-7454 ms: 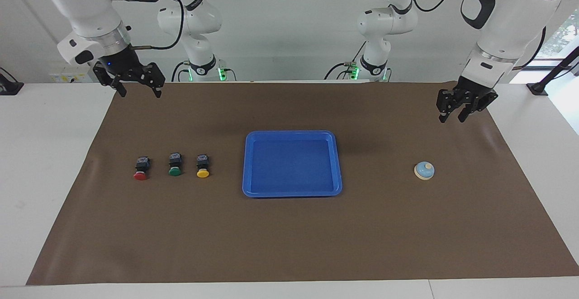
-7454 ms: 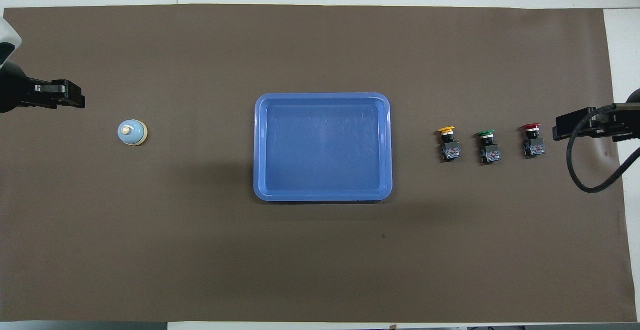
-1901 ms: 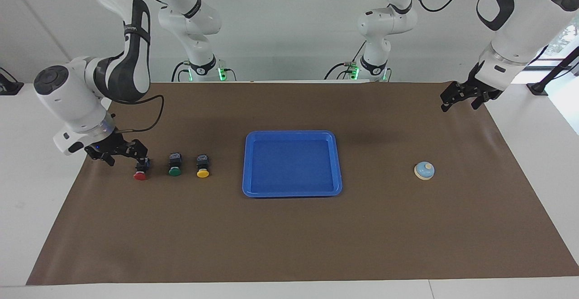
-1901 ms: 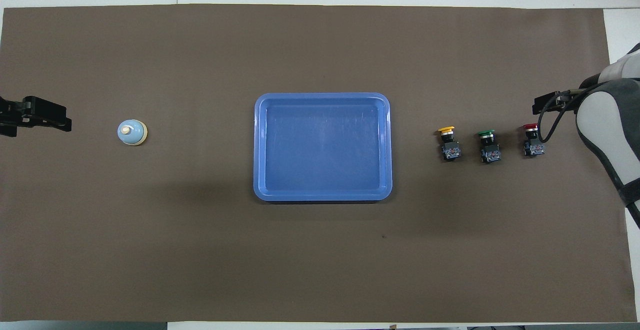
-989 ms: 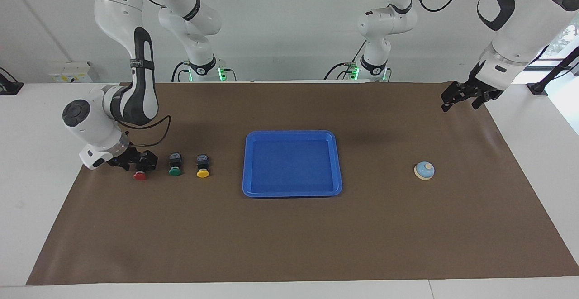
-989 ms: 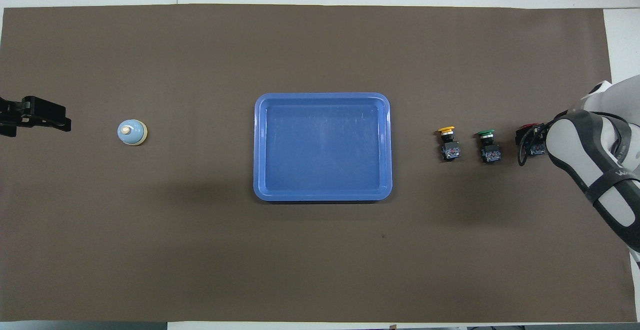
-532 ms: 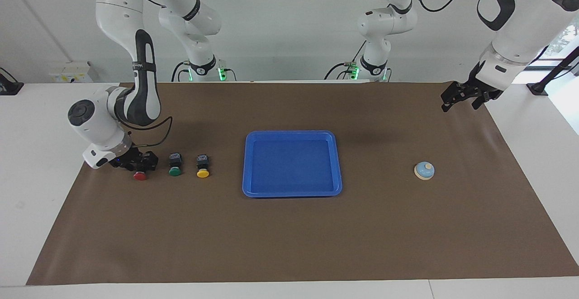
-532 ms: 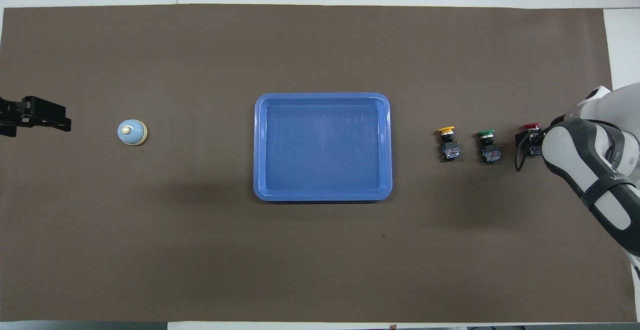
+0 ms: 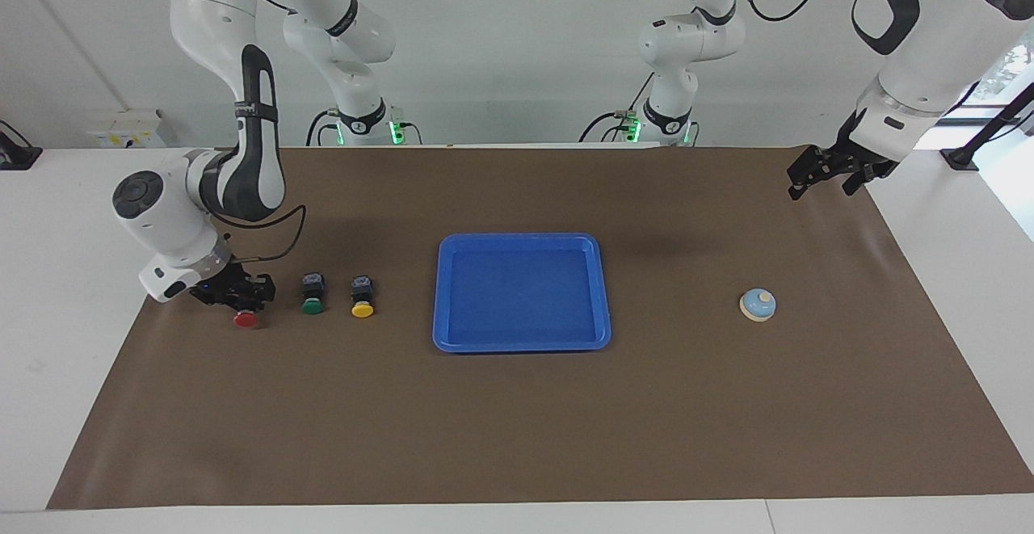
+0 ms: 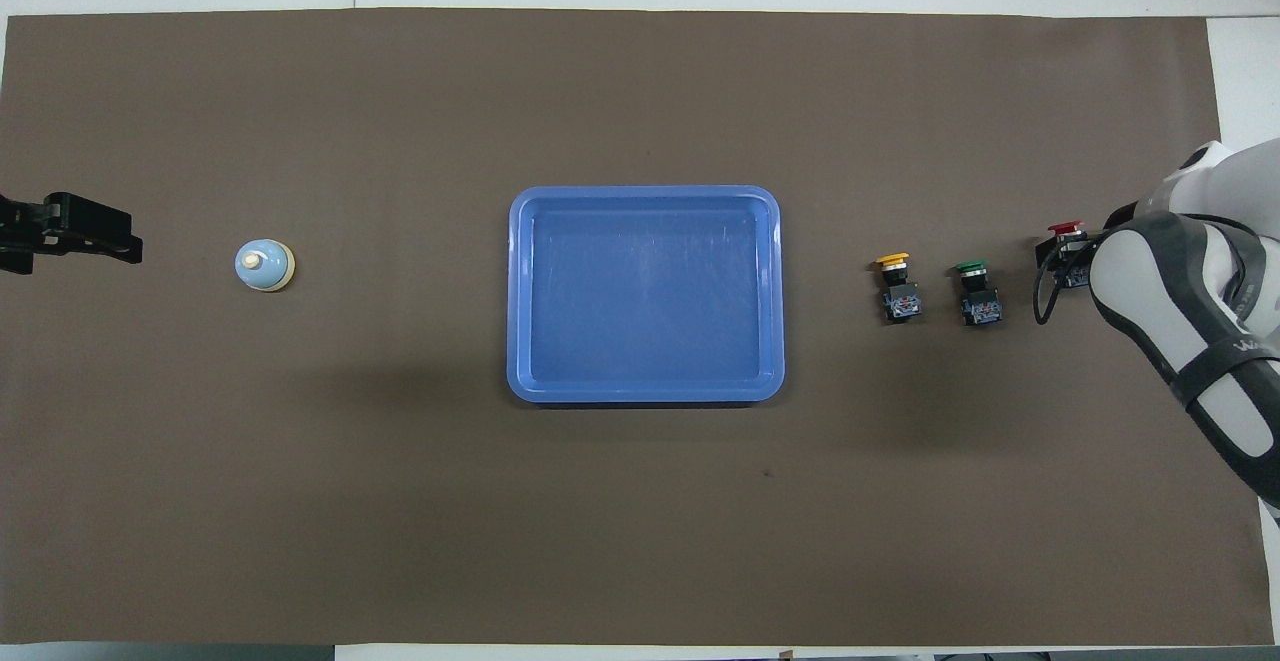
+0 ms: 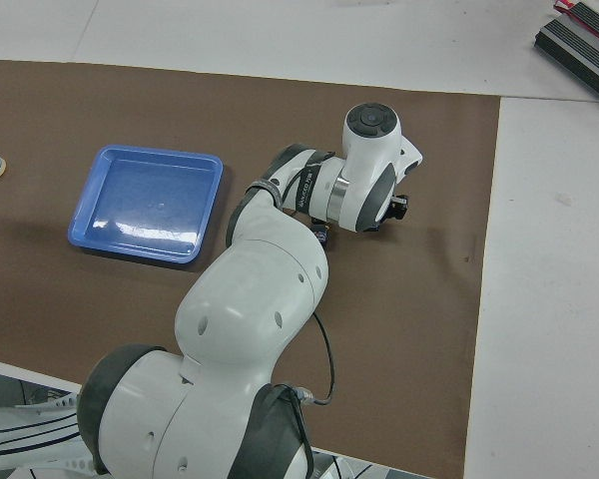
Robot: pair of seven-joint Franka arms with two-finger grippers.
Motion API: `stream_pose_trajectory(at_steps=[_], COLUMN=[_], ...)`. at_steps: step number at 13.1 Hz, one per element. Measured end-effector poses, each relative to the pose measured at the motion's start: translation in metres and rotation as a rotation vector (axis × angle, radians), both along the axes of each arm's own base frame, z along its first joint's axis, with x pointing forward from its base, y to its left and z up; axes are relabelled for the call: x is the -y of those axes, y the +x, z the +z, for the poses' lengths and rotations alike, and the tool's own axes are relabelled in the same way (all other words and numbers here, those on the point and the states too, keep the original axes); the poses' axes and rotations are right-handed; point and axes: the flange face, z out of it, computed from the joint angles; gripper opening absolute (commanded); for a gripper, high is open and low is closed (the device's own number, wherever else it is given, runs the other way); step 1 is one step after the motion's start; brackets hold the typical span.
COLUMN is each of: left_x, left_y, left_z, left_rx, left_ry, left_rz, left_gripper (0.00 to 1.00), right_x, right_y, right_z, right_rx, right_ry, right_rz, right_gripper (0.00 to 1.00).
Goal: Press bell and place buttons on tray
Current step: 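Carry the red button into the blue tray and release it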
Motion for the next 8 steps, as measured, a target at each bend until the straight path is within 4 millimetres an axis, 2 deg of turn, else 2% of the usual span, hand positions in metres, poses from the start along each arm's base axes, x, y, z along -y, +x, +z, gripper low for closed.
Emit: stream_pose_trajectory(at_steps=[1,2,3,4,6,7,8], left_x=[0.0,0.0,0.0,0.0,0.0,0.0,0.0], left_y=[0.0,0.0,0.0,0.0,0.0,0.0,0.0], left_z=[0.0,0.0,0.0,0.0,0.0,0.0,0.0], left_rx=[0.0,0.0,0.0,0.0,0.0,0.0,0.0], left_ry=[0.0,0.0,0.0,0.0,0.0,0.0,0.0], left_rz=[0.0,0.0,0.0,0.0,0.0,0.0,0.0], left_gripper=[1.0,1.0,1.0,1.0,1.0,1.0,1.0], right_x=[-0.025,-0.06,-0.102,-0.148,-0.25,-0.292,-0.324], right_y=[0.013,0.024,0.032,0.036,0.028,0.021,0.015], right_z=[0.024,0.048,0.068,0.08,0.083,0.079,0.071], right_rx=[-0.001,0.003,0.014,0.03,0.046,0.053,0.059], right_ry=[0.003,0.005,0.006,0.008,0.014,0.017,0.021], right_rz=[-0.024,-0.055,-0.089,-0.119,-0.141,-0.138,-0.138], right_gripper=[0.0,0.0,0.0,0.0,0.0,0.0,0.0])
